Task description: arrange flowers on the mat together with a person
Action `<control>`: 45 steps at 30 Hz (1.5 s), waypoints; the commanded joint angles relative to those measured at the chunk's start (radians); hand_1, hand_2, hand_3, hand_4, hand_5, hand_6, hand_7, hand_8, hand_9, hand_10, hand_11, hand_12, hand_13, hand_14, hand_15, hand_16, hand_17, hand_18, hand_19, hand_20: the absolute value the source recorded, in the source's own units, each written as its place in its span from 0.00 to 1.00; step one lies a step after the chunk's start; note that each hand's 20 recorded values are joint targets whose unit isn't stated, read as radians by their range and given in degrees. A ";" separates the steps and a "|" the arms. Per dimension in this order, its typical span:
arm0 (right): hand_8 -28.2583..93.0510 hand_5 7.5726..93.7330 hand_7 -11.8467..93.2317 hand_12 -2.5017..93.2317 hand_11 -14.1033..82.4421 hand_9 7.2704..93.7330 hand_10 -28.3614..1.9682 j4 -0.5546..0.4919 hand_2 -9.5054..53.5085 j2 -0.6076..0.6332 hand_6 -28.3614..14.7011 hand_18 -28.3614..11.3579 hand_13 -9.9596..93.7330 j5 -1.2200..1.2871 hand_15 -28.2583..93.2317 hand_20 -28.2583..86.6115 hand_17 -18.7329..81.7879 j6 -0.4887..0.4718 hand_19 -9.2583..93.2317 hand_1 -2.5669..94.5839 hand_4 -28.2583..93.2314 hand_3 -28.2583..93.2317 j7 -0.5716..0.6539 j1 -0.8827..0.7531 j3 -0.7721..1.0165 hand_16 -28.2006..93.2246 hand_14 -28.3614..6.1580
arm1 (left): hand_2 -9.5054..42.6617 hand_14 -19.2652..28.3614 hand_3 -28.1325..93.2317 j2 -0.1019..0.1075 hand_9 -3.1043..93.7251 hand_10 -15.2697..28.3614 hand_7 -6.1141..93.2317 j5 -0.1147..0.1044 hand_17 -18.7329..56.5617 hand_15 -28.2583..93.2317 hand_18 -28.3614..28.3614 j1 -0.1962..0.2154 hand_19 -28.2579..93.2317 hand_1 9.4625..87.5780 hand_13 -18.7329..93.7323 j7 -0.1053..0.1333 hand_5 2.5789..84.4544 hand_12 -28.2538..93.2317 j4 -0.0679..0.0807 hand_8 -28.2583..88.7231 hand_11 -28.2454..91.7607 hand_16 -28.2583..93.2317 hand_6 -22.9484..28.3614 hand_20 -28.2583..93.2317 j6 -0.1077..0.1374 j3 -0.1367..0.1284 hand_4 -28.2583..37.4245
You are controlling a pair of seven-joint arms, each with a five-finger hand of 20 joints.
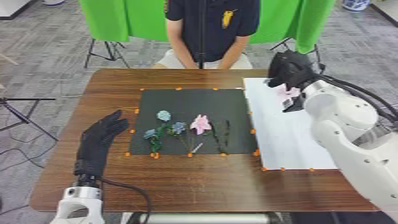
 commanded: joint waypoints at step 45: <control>0.25 0.77 0.25 0.26 0.29 0.90 0.54 0.178 0.00 -0.179 0.70 0.48 1.00 -0.112 0.57 0.54 0.85 -0.121 0.92 0.86 0.61 0.00 -0.116 0.111 -0.284 0.49 0.74 | 0.23 0.73 0.77 -0.037 0.53 0.63 0.21 0.025 0.33 0.33 0.71 -0.002 0.29 0.17 0.52 -0.036 0.54 0.33 0.009 0.18 0.39 0.24 0.51 0.37 -0.058 -0.007 0.07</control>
